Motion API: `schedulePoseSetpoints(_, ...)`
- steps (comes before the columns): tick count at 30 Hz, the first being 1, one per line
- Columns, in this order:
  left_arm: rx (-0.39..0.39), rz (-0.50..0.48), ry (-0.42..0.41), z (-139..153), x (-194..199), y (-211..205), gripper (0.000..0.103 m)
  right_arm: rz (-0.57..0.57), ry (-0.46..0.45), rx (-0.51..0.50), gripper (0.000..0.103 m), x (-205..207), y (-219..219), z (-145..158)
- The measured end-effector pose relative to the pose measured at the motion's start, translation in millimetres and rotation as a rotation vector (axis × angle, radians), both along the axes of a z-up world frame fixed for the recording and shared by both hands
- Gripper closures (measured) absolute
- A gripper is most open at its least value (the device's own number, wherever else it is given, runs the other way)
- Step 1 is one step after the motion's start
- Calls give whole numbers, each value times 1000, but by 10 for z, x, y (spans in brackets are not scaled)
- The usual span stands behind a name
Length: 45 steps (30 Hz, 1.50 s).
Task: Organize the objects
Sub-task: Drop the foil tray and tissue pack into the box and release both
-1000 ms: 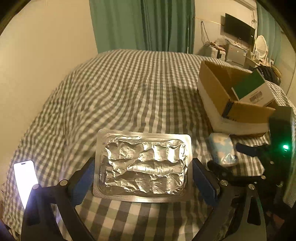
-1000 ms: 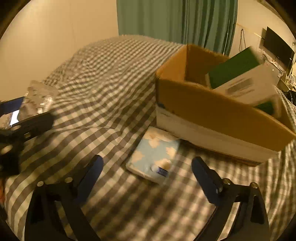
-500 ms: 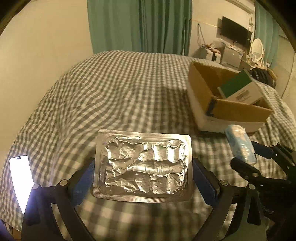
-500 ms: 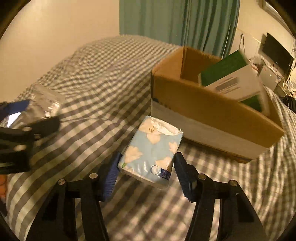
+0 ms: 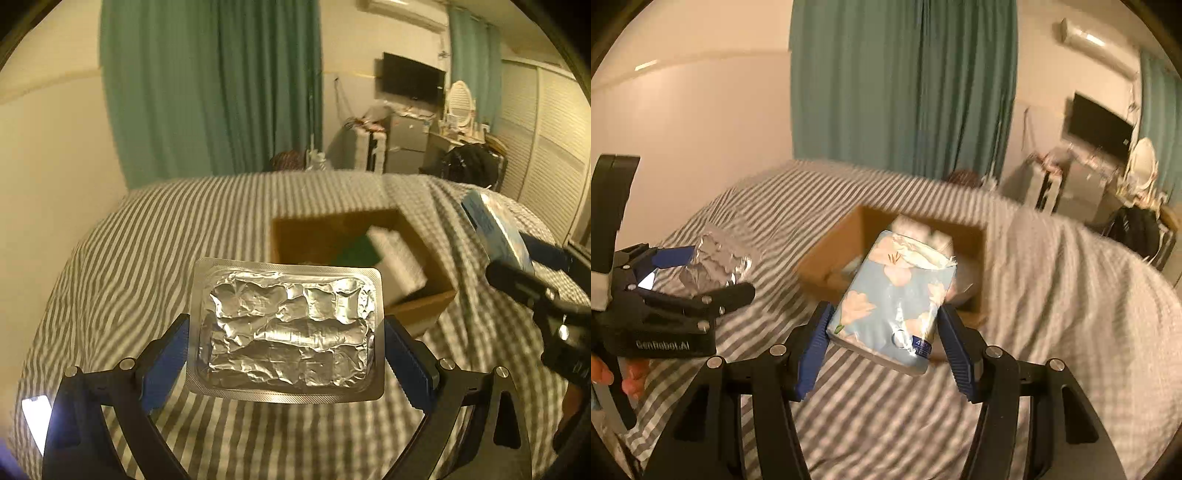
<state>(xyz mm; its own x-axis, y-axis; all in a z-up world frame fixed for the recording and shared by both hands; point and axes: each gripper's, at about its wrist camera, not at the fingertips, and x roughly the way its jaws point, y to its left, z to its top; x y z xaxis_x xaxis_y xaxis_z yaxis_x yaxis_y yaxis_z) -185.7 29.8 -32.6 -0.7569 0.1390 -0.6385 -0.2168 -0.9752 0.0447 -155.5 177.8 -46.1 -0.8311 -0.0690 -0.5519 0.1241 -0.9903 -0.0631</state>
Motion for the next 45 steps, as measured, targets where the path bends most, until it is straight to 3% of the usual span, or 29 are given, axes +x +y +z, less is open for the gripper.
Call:
schedulePoseSetpoints(6, 6, -16, 11, 142, -541, 222, 3, -25, 65, 5, 45, -370, 334, 375)
schedulePoseSetpoints(12, -34, -9, -15, 70, -1144, 377, 3, -25, 69, -11, 45, -827, 610, 515)
schedulePoseSetpoints(18, -41, 16, -58, -187, -1648, 459, 3, 4, -7, -29, 45, -1317, 724, 346)
schedulePoseSetpoints(25, 62, 2, -153, -497, -2033, 451, 1, 35, -107, -109, 44, -1746, 796, 57)
schedulePoseSetpoints(29, 55, -6, -137, -497, -2060, 516, 0, 58, -135, -174, 40, -1791, 829, -16)
schedulePoseSetpoints(32, 30, -5, -130, -471, -2046, 564, 0, 40, -126, -178, 28, -1747, 856, -5)
schedulePoseSetpoints(35, 36, 1, -119, -372, -1945, 577, 0, 26, -108, -178, 28, -1720, 888, 53)
schedulePoseSetpoints(39, 51, 11, -90, -145, -1712, 388, 0, 8, -79, -170, 28, -1615, 925, 210)
schedulePoseSetpoints(45, 50, -3, 22, 423, -1283, 361, 0, -27, -13, -159, 28, -1299, 934, 598)
